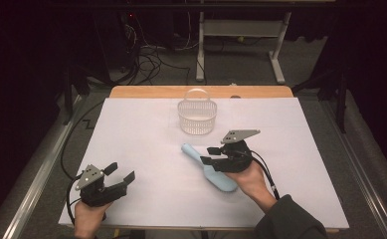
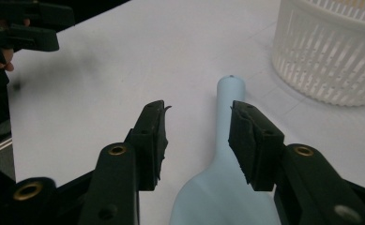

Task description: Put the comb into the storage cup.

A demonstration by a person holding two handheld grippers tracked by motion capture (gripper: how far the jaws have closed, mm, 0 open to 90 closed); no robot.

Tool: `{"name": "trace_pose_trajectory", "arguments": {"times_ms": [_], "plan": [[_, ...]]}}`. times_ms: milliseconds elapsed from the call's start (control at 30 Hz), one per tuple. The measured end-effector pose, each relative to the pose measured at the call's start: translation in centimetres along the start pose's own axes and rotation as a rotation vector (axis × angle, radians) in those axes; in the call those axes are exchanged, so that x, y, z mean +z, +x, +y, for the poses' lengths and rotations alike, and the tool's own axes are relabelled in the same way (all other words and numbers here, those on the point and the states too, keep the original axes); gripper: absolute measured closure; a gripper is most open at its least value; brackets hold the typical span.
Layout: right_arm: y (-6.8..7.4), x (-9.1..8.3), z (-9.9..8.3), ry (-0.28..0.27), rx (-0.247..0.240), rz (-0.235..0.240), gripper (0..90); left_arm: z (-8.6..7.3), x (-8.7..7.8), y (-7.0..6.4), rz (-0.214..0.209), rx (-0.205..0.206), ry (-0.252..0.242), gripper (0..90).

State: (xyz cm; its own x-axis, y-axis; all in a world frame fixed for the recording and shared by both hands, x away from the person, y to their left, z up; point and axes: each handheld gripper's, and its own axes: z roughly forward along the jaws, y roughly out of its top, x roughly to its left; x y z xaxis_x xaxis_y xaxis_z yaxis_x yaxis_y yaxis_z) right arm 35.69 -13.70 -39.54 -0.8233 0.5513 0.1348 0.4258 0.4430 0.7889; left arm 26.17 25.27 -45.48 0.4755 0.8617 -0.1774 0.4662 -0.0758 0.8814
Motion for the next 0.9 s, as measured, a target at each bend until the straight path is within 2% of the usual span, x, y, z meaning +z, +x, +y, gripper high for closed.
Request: {"name": "trace_pose_trajectory", "arguments": {"times_ms": [100,200,400,600,700,900], "plan": [[-0.1,0.6,0.6,0.048,-0.006,0.013,61.6,0.0,0.0,0.0,-0.001,0.002,-0.004,24.3],[-0.1,1.2,1.3,0.111,-0.013,0.003,66.6,0.0,0.0,0.0,0.0,0.001,-0.004,24.3],[0.5,2.2,2.4,0.176,-0.062,-0.014,76.5,0.0,0.0,0.0,-0.001,0.002,-0.006,24.3],[0.5,3.4,3.3,0.23,-0.086,-0.008,85.1,0.0,0.0,-0.1,-0.003,0.004,-0.006,24.3],[0.6,4.0,3.8,0.262,-0.084,-0.005,88.9,0.0,0.0,0.0,-0.004,0.005,-0.005,24.3],[0.7,5.4,4.9,0.317,-0.115,-0.004,90.0,0.0,0.0,0.0,-0.005,0.004,-0.006,24.3]]}}
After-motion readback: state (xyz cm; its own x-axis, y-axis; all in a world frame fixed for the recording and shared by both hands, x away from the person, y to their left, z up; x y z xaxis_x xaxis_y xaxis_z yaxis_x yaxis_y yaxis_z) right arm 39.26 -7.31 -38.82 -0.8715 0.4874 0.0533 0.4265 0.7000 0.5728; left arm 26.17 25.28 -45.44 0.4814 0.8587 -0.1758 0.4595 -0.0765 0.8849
